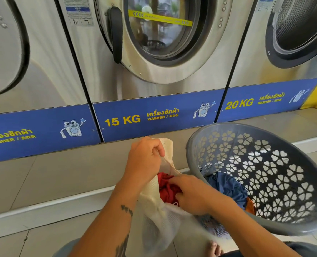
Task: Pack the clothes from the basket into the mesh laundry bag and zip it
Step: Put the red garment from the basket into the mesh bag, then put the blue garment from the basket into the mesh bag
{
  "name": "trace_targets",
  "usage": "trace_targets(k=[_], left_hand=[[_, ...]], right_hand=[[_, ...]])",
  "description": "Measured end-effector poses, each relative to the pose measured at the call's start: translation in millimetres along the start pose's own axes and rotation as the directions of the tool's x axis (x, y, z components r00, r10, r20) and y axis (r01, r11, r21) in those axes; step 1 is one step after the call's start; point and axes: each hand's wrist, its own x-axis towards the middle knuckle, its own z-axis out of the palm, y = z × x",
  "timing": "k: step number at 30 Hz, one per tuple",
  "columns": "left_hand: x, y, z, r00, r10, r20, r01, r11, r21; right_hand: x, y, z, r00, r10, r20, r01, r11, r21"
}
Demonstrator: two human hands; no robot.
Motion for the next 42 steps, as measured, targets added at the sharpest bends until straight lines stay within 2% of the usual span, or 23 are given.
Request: trace_targets(k=[3, 6, 8, 11, 13, 15, 17, 20, 22, 28, 31, 35, 38, 42], left_hand=[[-1.3, 2.4, 5.3, 0.999, -0.029, 0.013, 0.029, 1.000, -0.010], [-4.0, 6.0, 10.1, 0.997, -0.068, 0.046, 0.068, 0.998, -0.012], [-6.4, 7.9, 12.1, 0.994, -0.100, 0.052, 0.101, 0.995, -0.026], [-8.2, 6.7, 16.8, 0.989, -0.130, 0.067, 0.133, 0.990, -0.035], [-7.7, 5.9, 21.4, 0.984, -0.159, 0.080, 0.163, 0.986, -0.043], [-6.2, 6.7, 25.3, 0.976, -0.203, 0.083, 0.206, 0.978, -0.024], [-3.6, 7.3, 29.8, 0.968, -0.232, 0.097, 0.232, 0.973, 0.007], [1.4, 7.0, 38.6, 0.954, -0.260, 0.146, 0.258, 0.966, 0.033], [3.6, 7.4, 45.7, 0.944, -0.264, 0.198, 0.255, 0.964, 0.073], [10.2, 0.0, 73.0, 0.923, -0.203, 0.327, 0.146, 0.971, 0.189], [10.9, -7.1, 86.0, 0.910, -0.176, 0.375, 0.107, 0.975, 0.196], [15.1, -13.1, 87.9, 0.910, -0.168, 0.380, 0.096, 0.975, 0.200], [19.5, -19.8, 83.6, 0.909, -0.224, 0.352, 0.149, 0.962, 0.228], [21.4, -26.6, 81.9, 0.929, -0.239, 0.283, 0.170, 0.953, 0.249]], right_hand=[[-15.4, -4.1, -21.9, 0.998, -0.003, -0.061, 0.005, 0.999, 0.034], [-26.3, 12.9, -53.9, 0.976, 0.008, -0.219, 0.002, 0.999, 0.046], [-30.8, 31.9, -76.7, 0.965, 0.061, -0.255, -0.056, 0.998, 0.028], [-27.8, 68.6, -94.9, 0.972, 0.229, -0.057, -0.235, 0.963, -0.134], [-21.0, 89.7, -93.7, 0.932, 0.348, 0.101, -0.321, 0.923, -0.213], [-8.4, 111.2, -85.2, 0.888, 0.419, 0.188, -0.365, 0.893, -0.264], [6.7, 138.3, -71.8, 0.856, 0.473, 0.209, -0.393, 0.857, -0.333], [28.0, 180.3, -41.3, 0.777, 0.594, 0.206, -0.414, 0.730, -0.544], [40.1, 203.3, -23.5, 0.746, 0.637, 0.194, -0.409, 0.669, -0.621], [97.4, 236.2, -5.9, 0.698, 0.651, 0.298, -0.392, 0.696, -0.602], [125.5, 254.5, 2.6, 0.672, 0.662, 0.332, -0.434, 0.715, -0.548], [145.5, 292.4, 35.5, 0.731, 0.636, 0.246, -0.412, 0.700, -0.584], [142.4, 319.8, 82.3, 0.730, 0.642, 0.235, -0.419, 0.691, -0.589], [129.0, 317.6, 106.6, 0.862, 0.490, 0.133, -0.262, 0.654, -0.710]])
